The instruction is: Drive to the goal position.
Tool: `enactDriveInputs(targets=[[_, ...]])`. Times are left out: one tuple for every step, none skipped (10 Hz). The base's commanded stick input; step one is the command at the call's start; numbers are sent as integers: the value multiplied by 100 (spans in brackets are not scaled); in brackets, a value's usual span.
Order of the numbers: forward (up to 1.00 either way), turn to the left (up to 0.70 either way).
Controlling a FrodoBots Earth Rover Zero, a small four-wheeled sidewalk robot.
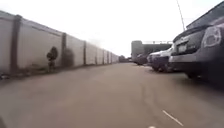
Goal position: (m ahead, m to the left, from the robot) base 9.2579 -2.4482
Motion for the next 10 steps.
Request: enactDriveInputs(targets=[[70, 1], [70, 1], [70, 1], [70, 1], [70, 1], [70, 1], [70, 1], [70, 1], [70, 1], [70, 1]])
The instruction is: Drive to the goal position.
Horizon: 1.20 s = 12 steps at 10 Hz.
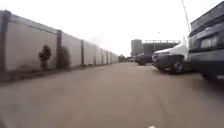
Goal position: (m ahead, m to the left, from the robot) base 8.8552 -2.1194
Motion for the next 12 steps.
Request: enactDriveInputs(targets=[[70, 1], [70, 1], [70, 1], [70, 1], [70, 1], [70, 1], [70, 1], [70, 1], [70, 1], [70, 1], [70, 1], [70, 1]])
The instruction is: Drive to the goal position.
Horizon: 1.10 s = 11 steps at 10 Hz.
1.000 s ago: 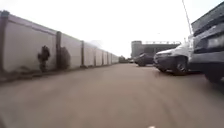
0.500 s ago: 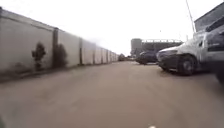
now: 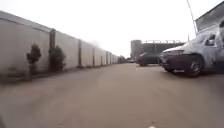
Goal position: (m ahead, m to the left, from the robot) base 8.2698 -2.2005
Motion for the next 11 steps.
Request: enactDriveInputs(targets=[[70, 1], [70, 1], [70, 1], [70, 1], [70, 1], [70, 1], [70, 1], [70, 1], [70, 1], [70, 1], [70, 1]])
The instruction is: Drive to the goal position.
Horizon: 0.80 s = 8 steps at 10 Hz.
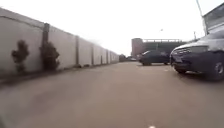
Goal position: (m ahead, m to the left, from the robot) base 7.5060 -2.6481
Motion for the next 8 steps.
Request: enactDriveInputs(targets=[[70, 1], [70, 1], [70, 1], [70, 1], [70, 1], [70, 1], [70, 1], [70, 1]])
